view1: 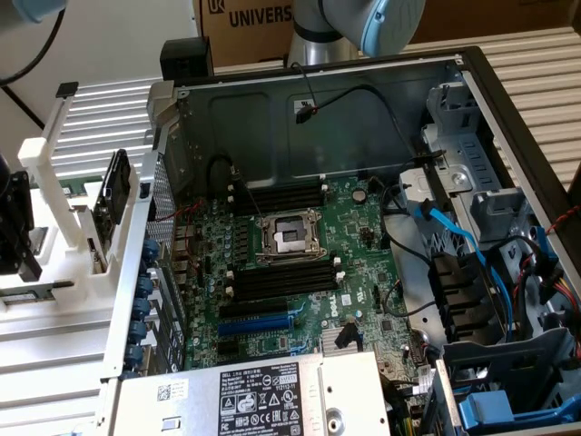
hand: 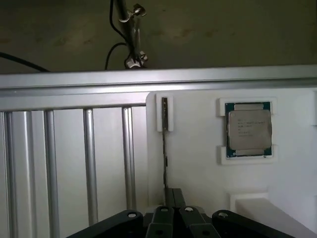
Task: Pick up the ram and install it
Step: 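Pick up the ram and move it above insertion slot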
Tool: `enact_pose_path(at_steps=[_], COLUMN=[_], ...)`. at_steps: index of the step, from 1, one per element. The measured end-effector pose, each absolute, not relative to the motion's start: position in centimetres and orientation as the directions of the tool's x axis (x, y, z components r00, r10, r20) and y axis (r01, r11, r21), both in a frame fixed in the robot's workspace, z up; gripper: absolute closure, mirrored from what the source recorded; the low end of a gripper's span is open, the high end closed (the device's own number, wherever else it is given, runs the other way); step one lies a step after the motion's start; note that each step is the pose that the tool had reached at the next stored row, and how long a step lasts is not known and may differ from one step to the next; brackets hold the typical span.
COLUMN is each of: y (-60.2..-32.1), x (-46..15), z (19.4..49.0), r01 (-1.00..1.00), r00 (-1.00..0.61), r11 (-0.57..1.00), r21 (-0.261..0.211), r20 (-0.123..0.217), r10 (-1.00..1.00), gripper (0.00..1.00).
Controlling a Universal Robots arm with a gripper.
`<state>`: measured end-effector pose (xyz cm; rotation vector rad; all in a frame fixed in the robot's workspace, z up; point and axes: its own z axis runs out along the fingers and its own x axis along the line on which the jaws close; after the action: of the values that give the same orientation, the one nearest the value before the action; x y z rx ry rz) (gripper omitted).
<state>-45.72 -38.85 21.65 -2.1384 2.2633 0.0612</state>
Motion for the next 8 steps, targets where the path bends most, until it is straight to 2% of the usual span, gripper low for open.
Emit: enact_pose_path(at_steps=[8], y=[-38.85], x=[-45.72], z=[21.42], r01=[-0.998], r00=[-0.055], r11=[0.055], r21=[0.01], r20=[-0.047], r10=[-0.997], gripper=[0.9])
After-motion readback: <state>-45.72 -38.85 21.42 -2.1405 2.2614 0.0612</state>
